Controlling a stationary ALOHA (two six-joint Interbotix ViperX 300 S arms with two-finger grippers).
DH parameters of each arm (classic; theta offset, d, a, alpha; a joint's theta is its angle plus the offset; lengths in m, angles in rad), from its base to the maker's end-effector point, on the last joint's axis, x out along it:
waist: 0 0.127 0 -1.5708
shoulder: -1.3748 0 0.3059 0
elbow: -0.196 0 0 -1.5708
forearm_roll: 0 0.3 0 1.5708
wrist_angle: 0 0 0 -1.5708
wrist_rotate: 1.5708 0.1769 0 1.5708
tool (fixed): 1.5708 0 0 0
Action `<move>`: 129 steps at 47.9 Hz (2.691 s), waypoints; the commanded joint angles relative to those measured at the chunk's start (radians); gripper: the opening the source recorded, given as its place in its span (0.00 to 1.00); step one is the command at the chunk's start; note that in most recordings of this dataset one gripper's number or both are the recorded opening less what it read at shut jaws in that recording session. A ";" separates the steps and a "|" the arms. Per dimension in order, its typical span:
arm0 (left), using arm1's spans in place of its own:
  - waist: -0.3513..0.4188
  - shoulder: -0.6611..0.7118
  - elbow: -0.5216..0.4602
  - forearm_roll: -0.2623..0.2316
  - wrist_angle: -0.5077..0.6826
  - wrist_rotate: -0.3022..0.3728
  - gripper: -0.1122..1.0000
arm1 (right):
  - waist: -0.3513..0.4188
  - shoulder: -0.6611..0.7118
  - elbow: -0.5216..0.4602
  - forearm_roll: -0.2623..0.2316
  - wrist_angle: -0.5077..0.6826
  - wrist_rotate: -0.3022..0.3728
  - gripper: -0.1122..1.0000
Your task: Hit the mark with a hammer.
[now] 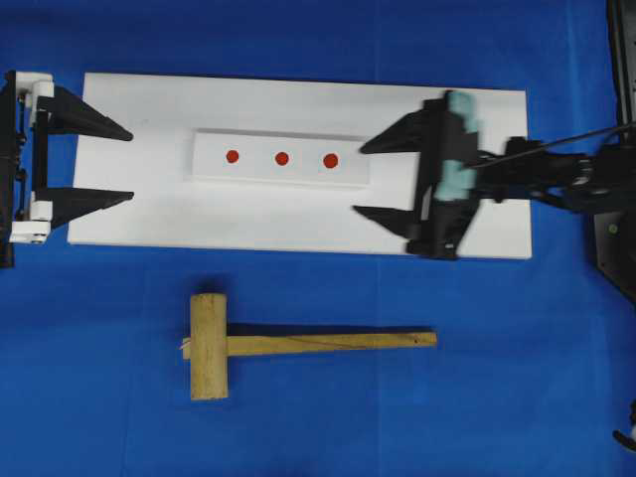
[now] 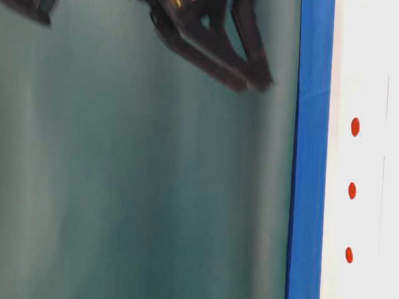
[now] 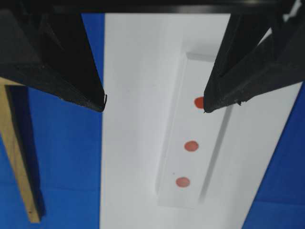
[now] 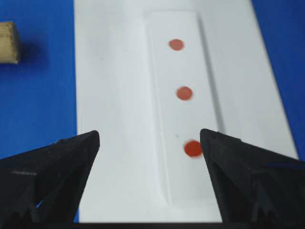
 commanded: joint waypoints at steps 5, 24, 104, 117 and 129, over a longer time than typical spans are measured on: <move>-0.011 -0.043 -0.002 -0.002 -0.005 0.005 0.83 | 0.000 -0.187 0.100 0.003 0.000 -0.011 0.83; -0.044 -0.204 0.061 0.003 0.006 0.009 0.83 | 0.003 -0.588 0.342 0.003 0.003 -0.017 0.82; -0.095 -0.348 0.201 0.005 0.025 0.009 0.83 | 0.002 -0.723 0.508 0.005 0.006 -0.008 0.79; -0.095 -0.348 0.201 0.006 0.026 0.009 0.83 | 0.003 -0.723 0.508 0.005 0.006 -0.008 0.79; -0.095 -0.348 0.201 0.006 0.028 0.009 0.82 | 0.002 -0.723 0.508 0.005 0.006 -0.008 0.79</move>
